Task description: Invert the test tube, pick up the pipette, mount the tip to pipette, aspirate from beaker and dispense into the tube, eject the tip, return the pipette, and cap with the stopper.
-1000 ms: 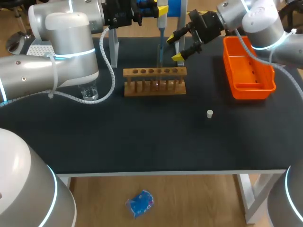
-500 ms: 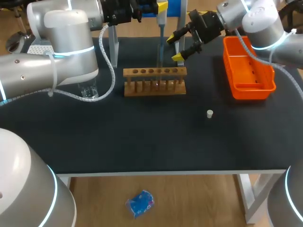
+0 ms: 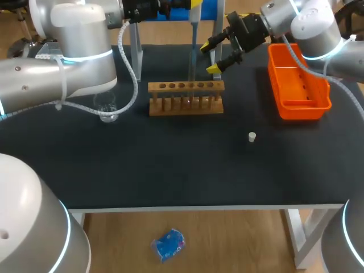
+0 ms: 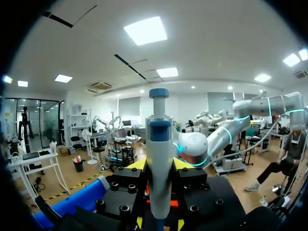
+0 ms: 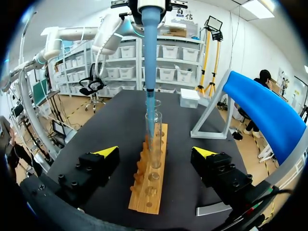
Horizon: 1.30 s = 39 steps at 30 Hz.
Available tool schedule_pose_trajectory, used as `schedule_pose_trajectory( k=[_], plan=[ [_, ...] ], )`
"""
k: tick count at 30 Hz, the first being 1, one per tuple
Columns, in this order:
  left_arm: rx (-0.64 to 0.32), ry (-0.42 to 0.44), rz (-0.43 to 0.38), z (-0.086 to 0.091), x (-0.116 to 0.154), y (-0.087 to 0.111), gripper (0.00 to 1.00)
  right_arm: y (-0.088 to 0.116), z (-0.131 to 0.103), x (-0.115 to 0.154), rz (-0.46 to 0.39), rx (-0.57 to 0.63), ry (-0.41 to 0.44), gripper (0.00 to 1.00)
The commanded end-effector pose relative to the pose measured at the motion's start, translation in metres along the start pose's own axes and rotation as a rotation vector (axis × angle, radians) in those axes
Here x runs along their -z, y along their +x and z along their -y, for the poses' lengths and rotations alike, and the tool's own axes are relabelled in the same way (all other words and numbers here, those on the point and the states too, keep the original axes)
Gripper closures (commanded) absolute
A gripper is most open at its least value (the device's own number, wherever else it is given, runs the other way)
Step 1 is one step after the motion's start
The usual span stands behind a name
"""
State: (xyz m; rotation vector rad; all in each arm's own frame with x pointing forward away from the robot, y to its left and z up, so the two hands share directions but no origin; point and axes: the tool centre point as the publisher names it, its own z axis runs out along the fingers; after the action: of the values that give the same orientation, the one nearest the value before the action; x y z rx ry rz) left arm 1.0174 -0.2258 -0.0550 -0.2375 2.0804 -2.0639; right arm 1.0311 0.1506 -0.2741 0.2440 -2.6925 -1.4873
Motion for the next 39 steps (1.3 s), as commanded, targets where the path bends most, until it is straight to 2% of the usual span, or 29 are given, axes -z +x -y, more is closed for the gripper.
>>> schedule_pose_trajectory(
  k=[1, 25, 32, 37, 39],
  plan=[
    [-0.003, -0.019, 0.000, 0.009, 0.001, 0.002, 1.00, -0.001, 0.000, 0.000, -0.004, 0.000, 0.001, 0.00],
    [-0.082, -0.030, -0.002, 0.061, -0.004, 0.021, 1.00, -0.001, 0.000, 0.000, -0.004, 0.000, 0.001, 0.00],
    [-0.101, -0.038, -0.005, 0.070, -0.007, 0.025, 1.00, -0.001, 0.000, 0.000, -0.004, 0.000, 0.001, 0.00],
    [-0.122, -0.055, -0.014, 0.082, -0.009, 0.039, 1.00, -0.001, 0.000, 0.000, -0.004, 0.000, 0.001, 0.00],
    [-0.125, -0.067, -0.017, 0.088, -0.010, 0.049, 1.00, 0.001, -0.002, 0.010, 0.018, 0.000, -0.009, 0.00]
  ],
)
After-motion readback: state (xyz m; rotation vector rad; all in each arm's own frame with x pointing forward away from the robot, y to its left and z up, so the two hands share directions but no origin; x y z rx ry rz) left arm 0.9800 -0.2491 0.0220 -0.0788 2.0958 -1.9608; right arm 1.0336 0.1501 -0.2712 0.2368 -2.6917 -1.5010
